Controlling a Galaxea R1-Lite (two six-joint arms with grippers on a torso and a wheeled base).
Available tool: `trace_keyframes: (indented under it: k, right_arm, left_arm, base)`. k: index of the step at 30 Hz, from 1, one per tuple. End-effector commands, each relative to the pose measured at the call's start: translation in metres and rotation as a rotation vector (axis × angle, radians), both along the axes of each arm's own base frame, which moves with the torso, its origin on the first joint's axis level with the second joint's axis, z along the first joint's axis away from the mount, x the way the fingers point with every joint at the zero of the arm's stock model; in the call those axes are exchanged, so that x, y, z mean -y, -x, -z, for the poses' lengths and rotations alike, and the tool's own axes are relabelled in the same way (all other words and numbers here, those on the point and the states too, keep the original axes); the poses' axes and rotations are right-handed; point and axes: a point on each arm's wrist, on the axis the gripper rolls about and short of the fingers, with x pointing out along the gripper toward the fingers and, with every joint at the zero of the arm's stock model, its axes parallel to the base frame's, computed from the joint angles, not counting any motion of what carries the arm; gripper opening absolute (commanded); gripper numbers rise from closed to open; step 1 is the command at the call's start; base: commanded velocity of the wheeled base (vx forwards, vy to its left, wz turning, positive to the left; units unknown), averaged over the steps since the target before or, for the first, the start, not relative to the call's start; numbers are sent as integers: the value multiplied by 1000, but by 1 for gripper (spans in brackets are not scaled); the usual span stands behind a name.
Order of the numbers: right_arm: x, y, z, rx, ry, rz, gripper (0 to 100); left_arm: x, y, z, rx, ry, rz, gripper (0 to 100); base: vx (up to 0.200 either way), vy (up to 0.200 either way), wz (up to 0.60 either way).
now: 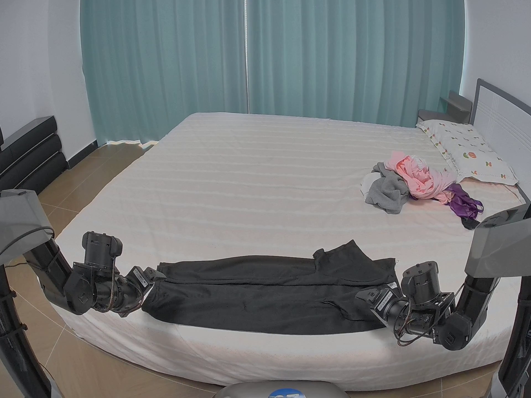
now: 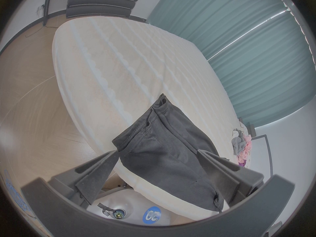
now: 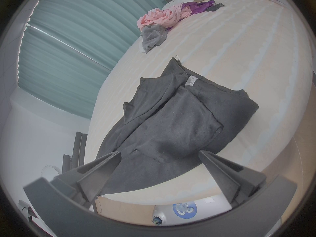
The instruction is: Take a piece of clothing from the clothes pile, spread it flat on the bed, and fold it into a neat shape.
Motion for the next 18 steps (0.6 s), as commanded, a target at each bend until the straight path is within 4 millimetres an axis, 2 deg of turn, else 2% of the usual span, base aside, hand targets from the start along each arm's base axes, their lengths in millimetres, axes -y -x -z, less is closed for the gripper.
trace_keyframes:
  k: [1,6,16,18]
  right_arm:
    - [5,-5,-7,38,-13,20,100]
    - [10,-12,-17,88,-11,27,100]
    - [14,-27,-19,117,-13,38,100]
    - [14,-28,-19,120,-12,40,100]
  left_arm:
    - [-1,-6,-3,20,5,-7,100]
    - [-5,-21,-11,67,2,-25,100]
    - [1,-75,28,56,-74,-74,100]
    - [2,-80,31,55,-82,-74,100]
  base:
    - [0,0,0]
    - [0,0,0]
    - [0,0,0]
    - [0,0,0]
